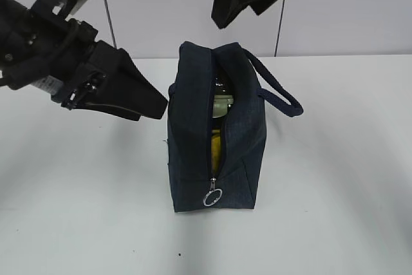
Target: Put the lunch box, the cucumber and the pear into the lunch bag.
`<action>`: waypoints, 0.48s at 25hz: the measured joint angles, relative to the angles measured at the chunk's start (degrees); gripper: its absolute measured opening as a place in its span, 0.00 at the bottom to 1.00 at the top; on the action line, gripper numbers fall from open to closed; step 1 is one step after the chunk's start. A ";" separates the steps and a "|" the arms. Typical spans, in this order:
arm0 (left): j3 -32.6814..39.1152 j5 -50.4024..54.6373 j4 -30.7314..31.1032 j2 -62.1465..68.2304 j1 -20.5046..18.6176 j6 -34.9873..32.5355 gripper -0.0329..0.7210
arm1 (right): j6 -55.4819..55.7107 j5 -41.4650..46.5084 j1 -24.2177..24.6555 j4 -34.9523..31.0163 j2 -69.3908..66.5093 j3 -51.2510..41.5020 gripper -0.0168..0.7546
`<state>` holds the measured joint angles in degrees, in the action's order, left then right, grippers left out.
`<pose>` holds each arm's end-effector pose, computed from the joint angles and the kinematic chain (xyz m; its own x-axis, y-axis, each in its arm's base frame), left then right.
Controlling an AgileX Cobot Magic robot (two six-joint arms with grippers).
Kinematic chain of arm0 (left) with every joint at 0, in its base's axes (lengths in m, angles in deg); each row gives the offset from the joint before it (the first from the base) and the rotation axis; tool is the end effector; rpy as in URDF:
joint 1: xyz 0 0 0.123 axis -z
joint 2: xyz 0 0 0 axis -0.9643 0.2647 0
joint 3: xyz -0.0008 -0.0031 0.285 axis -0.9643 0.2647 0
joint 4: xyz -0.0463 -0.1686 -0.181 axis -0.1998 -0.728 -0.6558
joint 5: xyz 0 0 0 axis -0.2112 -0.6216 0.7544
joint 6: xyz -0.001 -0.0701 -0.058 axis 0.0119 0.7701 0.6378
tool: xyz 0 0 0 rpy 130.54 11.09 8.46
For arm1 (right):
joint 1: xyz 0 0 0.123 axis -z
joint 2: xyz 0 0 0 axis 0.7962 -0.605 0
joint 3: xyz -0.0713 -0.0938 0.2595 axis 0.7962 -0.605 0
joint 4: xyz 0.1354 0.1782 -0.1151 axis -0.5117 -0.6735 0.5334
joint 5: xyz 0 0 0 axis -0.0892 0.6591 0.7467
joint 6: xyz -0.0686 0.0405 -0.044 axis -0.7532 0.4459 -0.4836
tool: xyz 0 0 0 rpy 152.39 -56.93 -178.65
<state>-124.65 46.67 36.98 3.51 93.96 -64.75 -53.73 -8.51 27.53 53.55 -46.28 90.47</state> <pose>0.2547 -0.1525 0.2904 -0.7859 0.3521 -0.5083 0.6090 0.5833 -0.5375 0.3498 0.1789 0.3834 -0.6898 -0.5020 -0.5217 -0.6056 0.7950 0.0358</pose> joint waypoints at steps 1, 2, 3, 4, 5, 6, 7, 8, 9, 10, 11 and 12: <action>0.00 0.14 0.42 -0.43 0.31 0.00 0.56 | 0.00 0.00 0.00 0.00 1.34 0.00 0.73; 0.15 0.14 0.60 -0.86 0.73 0.00 0.56 | 0.00 0.00 0.00 -0.23 2.70 0.00 0.73; 0.49 0.14 0.61 -1.30 1.28 0.00 0.56 | 0.00 0.10 0.00 -0.24 3.99 0.00 0.73; 0.98 0.14 0.68 -1.66 1.76 0.00 0.56 | 0.00 0.10 0.00 -0.59 5.09 0.00 0.73; 1.49 0.01 0.83 -1.88 2.41 0.00 0.56 | 0.00 0.21 0.00 -0.88 6.42 -0.16 0.73; 2.04 -0.06 0.89 -1.95 3.07 0.00 0.56 | 0.00 0.21 0.00 -1.11 7.84 -0.64 0.73; 2.63 -0.34 1.00 -1.95 3.68 0.00 0.56 | 0.00 0.21 0.00 -1.25 9.03 -1.29 0.73; 3.13 -0.56 1.13 -1.95 4.11 0.00 0.56 | 0.00 0.21 0.00 -1.37 10.53 -2.40 0.73; 3.72 -0.90 1.26 -1.95 4.52 0.00 0.56 | -0.10 0.21 0.00 -1.50 12.07 -3.83 0.73; 4.28 -1.16 1.33 -1.95 4.87 0.00 0.56 | -0.23 0.21 0.00 -1.50 13.60 -5.53 0.73; 4.86 -1.48 1.41 -1.95 4.99 0.00 0.56 | -0.36 0.21 0.00 -1.62 14.85 -7.08 0.73; 5.37 -1.77 1.55 -1.95 5.05 -0.05 0.56 | -0.81 0.31 0.00 -1.89 16.37 -9.05 0.73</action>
<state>-119.28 44.89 38.53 1.56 99.01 -64.80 -54.55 -8.20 27.53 51.66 -29.91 81.42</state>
